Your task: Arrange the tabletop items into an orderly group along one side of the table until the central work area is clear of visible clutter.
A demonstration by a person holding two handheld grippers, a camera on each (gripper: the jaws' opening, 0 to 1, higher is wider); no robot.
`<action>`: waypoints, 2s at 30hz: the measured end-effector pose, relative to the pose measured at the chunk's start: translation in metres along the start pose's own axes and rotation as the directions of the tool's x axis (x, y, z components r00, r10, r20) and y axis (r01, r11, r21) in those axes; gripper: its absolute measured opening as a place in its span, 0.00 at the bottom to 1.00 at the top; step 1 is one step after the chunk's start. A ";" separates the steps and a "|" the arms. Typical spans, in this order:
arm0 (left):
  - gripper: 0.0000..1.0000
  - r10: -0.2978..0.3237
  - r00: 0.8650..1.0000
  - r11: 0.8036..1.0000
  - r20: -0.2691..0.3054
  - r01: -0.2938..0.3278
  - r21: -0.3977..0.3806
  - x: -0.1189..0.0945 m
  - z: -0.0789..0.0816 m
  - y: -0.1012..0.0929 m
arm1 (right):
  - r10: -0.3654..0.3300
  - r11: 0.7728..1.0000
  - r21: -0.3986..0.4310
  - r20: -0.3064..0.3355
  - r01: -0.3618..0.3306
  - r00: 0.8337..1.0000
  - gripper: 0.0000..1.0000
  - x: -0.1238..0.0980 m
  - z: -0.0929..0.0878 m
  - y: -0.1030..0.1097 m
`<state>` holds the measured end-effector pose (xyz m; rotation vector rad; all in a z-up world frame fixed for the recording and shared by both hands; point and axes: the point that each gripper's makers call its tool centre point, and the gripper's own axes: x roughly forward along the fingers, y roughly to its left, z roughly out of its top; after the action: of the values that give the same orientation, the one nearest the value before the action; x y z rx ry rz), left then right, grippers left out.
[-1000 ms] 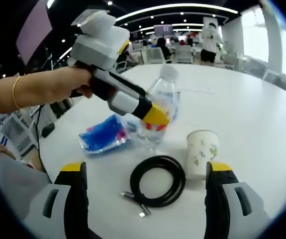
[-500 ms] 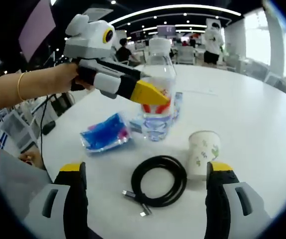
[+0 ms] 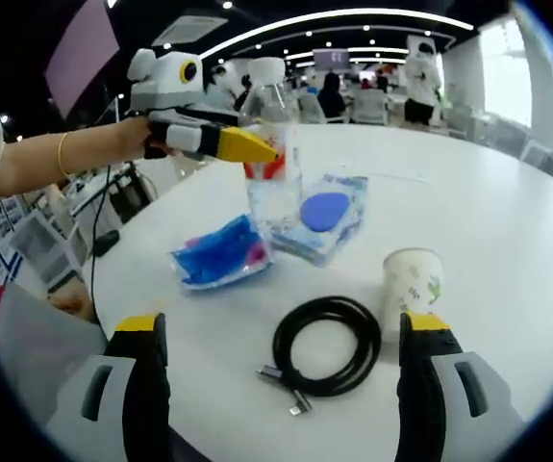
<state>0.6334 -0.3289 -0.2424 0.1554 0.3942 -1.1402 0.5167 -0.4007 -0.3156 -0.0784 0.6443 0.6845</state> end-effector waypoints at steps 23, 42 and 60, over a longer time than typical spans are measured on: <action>0.35 0.015 0.999 0.997 0.040 -0.018 0.069 -0.059 -0.020 0.050 | 0.026 1.000 0.000 -0.041 -0.026 0.999 0.99 0.012 -0.015 0.004; 0.35 -0.042 0.997 0.991 0.060 0.034 0.126 -0.063 -0.050 0.091 | 0.044 0.999 -0.005 -0.143 -0.046 0.989 0.99 0.030 -0.041 0.002; 0.36 -0.059 0.997 0.988 0.052 0.051 0.147 -0.056 -0.072 0.124 | 0.049 0.998 -0.020 -0.158 -0.053 0.986 0.97 0.032 -0.050 0.002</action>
<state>0.7091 -0.2069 -0.2967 0.2414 0.2663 -1.2253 0.5079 -0.3942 -0.3736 -0.1401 0.7920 0.7407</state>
